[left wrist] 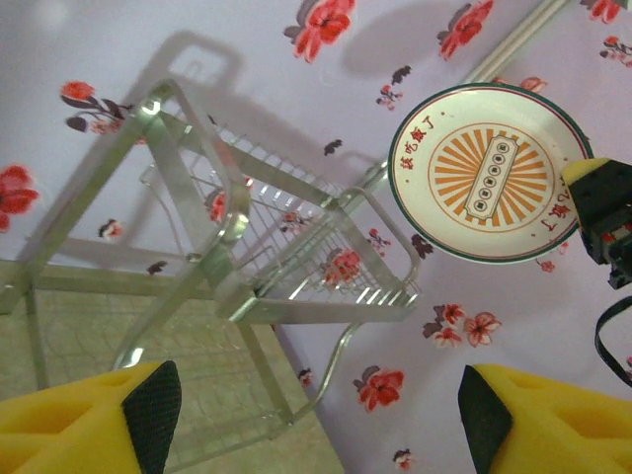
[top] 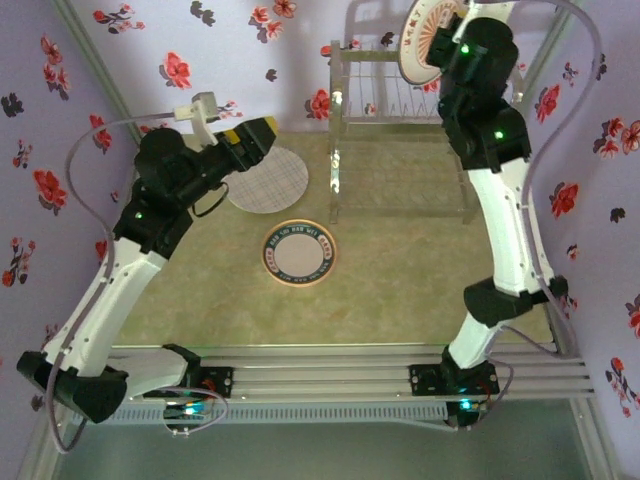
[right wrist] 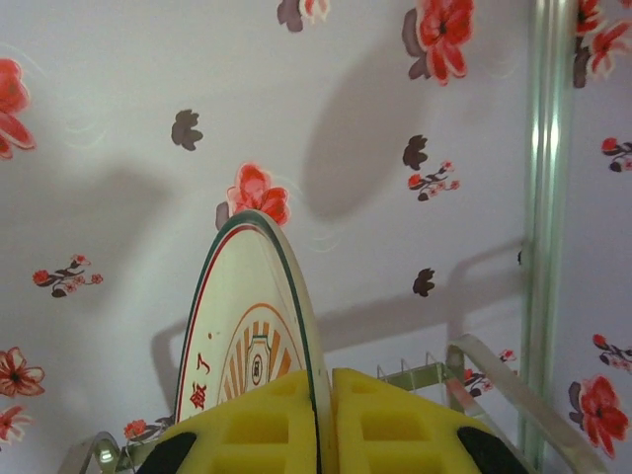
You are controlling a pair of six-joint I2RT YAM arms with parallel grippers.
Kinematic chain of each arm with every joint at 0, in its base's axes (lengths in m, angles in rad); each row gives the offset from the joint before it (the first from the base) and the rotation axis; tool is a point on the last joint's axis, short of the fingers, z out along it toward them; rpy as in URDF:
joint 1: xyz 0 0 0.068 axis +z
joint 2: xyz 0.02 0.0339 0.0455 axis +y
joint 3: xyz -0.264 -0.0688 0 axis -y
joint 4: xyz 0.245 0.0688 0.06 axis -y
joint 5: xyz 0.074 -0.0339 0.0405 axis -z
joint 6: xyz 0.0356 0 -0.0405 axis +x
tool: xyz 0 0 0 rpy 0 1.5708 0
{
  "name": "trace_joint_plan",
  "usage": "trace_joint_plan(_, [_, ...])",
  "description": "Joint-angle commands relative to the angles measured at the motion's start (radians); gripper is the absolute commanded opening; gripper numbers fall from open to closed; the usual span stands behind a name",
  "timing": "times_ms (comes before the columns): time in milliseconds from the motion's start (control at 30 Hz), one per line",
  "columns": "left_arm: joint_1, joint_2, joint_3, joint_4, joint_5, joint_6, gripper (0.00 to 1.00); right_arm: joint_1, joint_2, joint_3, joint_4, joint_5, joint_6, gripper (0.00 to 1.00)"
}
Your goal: Unload the plates from the dish rack
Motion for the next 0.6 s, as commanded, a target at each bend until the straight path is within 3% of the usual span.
trace_joint_plan(0, [-0.029, 0.049, 0.068, 0.073, 0.055, -0.024, 0.77, -0.011, -0.085, -0.073, 0.061, -0.026, 0.0, 0.0])
trace_joint_plan(300, [-0.111, 0.25, 0.227, 0.095, 0.121, -0.118, 0.8, -0.099, -0.32, -0.351, 0.049, -0.219, 0.176, 0.0])
trace_joint_plan(567, [-0.184, 0.417, 0.389, 0.037, 0.139, -0.197, 0.77, -0.183, -0.424, -0.474, 0.039, -0.413, 0.336, 0.0])
